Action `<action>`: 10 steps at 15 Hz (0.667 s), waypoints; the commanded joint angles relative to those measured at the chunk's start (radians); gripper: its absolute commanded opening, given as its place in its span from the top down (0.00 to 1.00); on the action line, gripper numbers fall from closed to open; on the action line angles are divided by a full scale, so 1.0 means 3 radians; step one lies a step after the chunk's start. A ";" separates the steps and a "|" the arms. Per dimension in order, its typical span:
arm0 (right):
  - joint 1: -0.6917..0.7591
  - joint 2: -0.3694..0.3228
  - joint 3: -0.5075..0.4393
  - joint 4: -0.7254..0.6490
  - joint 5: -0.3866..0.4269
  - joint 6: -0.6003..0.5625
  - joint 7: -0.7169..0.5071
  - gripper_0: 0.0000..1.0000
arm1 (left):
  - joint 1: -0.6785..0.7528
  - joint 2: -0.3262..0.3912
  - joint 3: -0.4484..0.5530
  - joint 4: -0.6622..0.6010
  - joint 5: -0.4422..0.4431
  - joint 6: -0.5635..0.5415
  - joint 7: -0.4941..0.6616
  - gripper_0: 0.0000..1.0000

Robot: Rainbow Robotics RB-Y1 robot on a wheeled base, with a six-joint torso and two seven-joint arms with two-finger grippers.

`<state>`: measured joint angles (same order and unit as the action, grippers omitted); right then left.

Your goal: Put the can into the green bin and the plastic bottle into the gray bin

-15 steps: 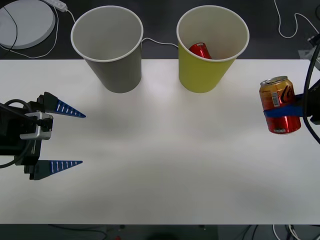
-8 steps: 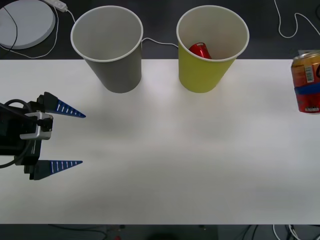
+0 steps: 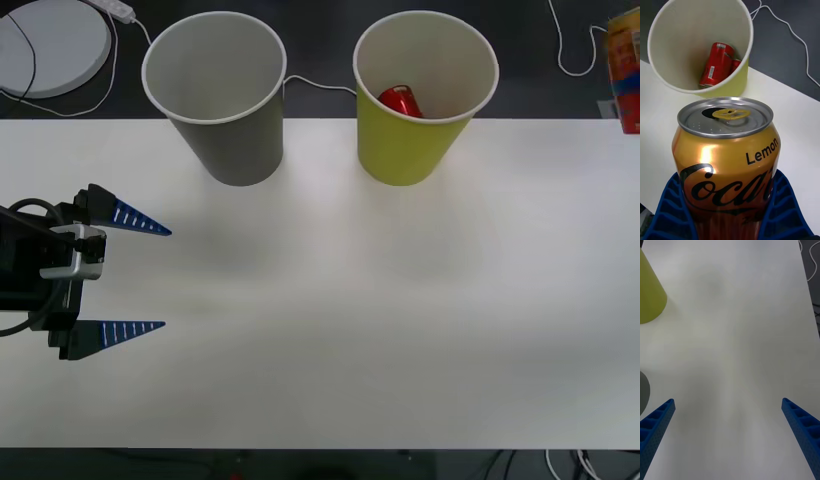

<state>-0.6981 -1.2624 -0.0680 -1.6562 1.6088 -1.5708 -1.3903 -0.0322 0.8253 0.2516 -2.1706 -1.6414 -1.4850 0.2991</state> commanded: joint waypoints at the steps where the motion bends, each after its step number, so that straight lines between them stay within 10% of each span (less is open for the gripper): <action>1: -0.0720 0.0046 0.0641 0.0372 0.0139 0.0000 0.0002 1.00 | 0.0000 0.0000 0.0000 0.0000 0.0000 0.0000 0.0000 0.00; 10: -0.2357 0.1156 0.1975 0.1788 0.0840 0.0000 0.0365 1.00 | 0.0000 0.0000 0.0000 0.0000 0.0000 0.0000 0.0000 0.00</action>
<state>-1.3736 -0.9508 0.5032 -1.1682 1.8527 -1.5711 -1.2976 -0.0322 0.8253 0.2516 -2.1706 -1.6414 -1.4849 0.2991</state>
